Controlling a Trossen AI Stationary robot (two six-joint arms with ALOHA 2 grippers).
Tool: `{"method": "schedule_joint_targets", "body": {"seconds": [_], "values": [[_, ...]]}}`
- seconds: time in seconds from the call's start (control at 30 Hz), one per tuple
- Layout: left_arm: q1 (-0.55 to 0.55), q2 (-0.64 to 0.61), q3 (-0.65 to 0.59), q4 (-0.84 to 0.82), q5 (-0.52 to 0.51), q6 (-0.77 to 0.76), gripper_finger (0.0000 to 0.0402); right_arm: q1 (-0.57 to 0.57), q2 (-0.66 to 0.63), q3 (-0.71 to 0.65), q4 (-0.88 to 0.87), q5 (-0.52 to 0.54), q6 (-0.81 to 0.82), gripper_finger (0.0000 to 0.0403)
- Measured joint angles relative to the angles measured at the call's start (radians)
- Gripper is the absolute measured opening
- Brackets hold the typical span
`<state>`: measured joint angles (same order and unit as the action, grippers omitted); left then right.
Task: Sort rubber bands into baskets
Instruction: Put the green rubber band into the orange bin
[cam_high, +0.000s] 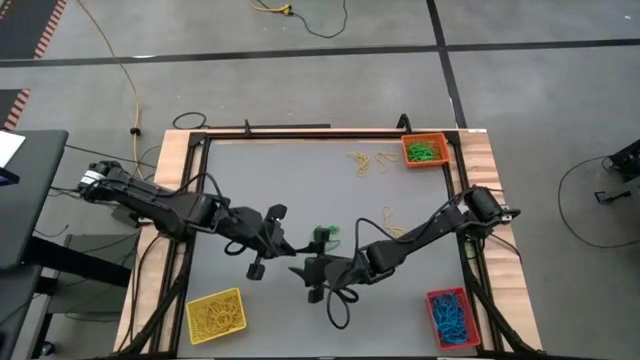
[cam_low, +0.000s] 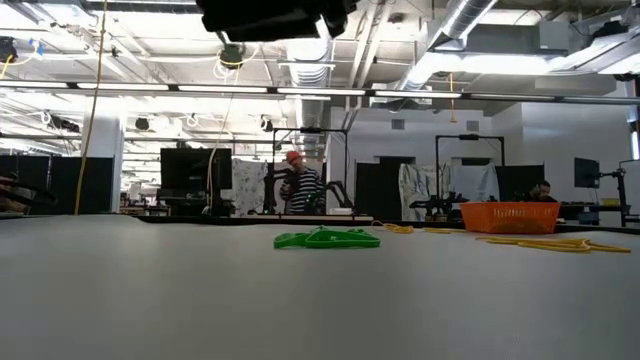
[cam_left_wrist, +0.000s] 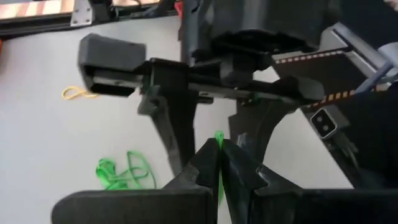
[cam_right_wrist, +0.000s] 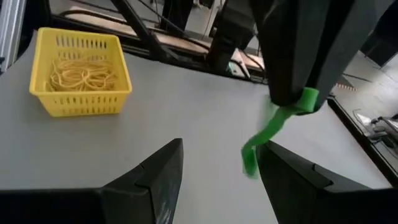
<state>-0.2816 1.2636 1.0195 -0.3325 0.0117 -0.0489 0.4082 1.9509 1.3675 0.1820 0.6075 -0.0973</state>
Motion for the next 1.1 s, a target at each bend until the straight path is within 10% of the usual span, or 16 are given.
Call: {"method": "schedule_joint_targets", "body": {"seconds": [0.27,0.6,0.87,1.1], "values": [[-0.025,0.0,0.0,0.014,0.001,-0.009,0.0,-0.013,0.001,0.0,0.036,0.0,-0.019,0.0198],[-0.045,0.0,0.0,0.011,-0.025,-0.016,0.0,-0.012,0.001,0.0,0.005,0.001,-0.036,0.0025],[-0.057,0.0,-0.006,0.011,-0.105,-0.052,0.001,-0.034,-0.002,0.0,-0.12,0.027,-0.044,0.002],[-0.11,-0.001,-0.06,0.007,-0.262,-0.106,0.0117,-0.11,-0.002,0.0,-0.468,0.069,0.058,0.0019]]}}
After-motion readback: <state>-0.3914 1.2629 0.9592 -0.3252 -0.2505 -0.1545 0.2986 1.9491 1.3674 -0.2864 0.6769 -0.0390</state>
